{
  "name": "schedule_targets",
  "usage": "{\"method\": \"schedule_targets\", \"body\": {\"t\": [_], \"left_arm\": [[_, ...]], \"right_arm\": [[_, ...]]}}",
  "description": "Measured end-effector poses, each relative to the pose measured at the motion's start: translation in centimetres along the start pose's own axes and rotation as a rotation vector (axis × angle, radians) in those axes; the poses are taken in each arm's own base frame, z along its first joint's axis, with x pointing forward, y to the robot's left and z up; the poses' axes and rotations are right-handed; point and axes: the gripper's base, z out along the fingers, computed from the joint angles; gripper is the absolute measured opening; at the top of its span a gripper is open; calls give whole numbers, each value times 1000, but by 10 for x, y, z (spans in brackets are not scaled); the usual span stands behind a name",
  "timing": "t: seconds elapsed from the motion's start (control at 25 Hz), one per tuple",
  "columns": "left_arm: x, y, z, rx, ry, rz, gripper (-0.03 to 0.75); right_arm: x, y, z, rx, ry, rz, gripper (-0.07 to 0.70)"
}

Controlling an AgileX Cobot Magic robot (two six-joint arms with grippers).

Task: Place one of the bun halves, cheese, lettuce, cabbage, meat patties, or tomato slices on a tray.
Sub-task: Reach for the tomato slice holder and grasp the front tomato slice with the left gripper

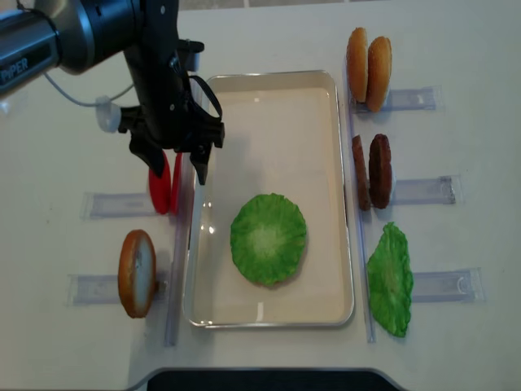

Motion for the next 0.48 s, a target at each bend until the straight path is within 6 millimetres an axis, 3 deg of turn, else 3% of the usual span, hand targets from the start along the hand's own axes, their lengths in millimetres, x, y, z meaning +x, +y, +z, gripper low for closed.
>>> {"method": "schedule_targets", "body": {"t": [0.48], "left_arm": [[-4, 1, 14, -46, 26, 18, 579]], "right_arm": [[0, 0, 0, 0, 0, 0, 426]]}}
